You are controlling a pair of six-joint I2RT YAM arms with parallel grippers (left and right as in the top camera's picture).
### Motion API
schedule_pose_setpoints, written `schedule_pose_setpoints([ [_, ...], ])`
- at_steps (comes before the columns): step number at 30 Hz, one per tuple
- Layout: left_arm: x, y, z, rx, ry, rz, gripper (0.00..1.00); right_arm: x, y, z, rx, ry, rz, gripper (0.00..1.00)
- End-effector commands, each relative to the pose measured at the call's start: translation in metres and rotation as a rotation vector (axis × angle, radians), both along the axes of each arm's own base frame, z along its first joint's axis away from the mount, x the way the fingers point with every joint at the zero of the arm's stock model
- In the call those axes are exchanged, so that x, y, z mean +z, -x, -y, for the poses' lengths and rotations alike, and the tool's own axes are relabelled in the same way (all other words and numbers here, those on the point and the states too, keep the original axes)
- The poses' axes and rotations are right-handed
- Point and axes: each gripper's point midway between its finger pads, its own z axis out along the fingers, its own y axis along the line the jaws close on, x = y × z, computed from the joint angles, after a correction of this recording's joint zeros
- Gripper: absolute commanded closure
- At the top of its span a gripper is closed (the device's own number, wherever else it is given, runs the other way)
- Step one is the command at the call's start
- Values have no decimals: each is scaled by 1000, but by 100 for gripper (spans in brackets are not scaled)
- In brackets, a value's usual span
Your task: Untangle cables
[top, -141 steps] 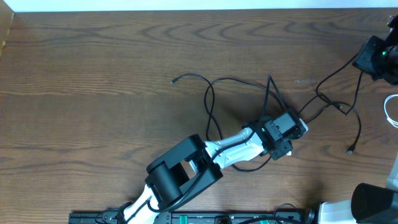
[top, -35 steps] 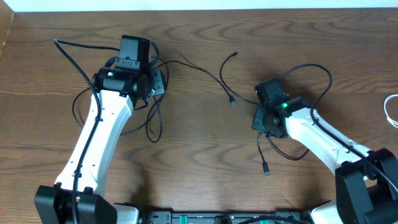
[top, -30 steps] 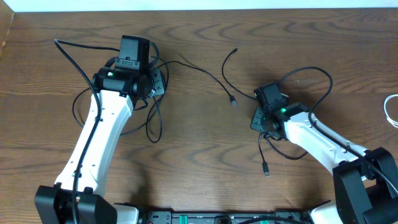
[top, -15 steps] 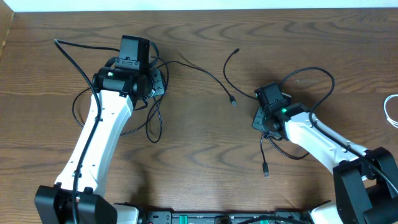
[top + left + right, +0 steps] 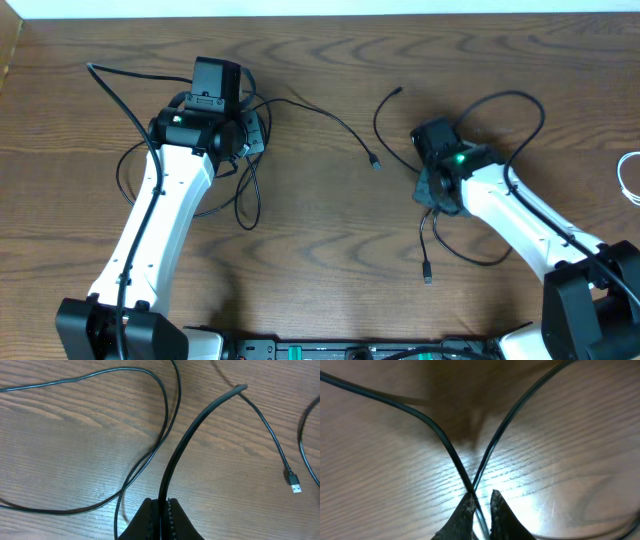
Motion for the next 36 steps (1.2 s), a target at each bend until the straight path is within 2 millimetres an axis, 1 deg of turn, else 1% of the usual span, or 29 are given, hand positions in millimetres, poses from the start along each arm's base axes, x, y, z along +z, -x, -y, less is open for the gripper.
schedule_pose_setpoints([
  [1,7,1,-3,-5,-11,18,92,-25,14,-5,-36,-28,-31,90],
  [3,7,1,-3,-5,-11,18,93,-32,14,-13,-26,-74,-21,89],
  [5,7,1,-3,-5,-11,18,93,-36,15,-16,-24,-95,-17,87],
  [9,7,2,-3,-5,-12,14,93,-39,18,-14,-25,-86,-23,87],
  [13,6,3,-3,-5,-12,11,93,-40,20,-12,-74,-91,-26,87],
  [15,6,3,-3,-5,-13,8,93,-40,19,-10,-94,-84,-18,89],
  [19,6,3,-3,-5,-12,8,93,-39,15,-6,-101,-60,6,97],
  [24,5,4,-3,-5,-13,4,93,-39,11,-7,-100,-66,22,99],
  [30,5,4,-3,-5,-13,3,94,-39,9,-9,-100,-72,33,99],
  [33,5,4,-3,-5,-13,4,93,-30,-2,-11,-62,-81,68,99],
  [34,5,4,-3,-5,-13,4,92,-23,-8,-12,-32,-82,85,99],
  [36,5,4,-3,-5,-13,4,93,-3,-21,-14,35,-83,123,99],
])
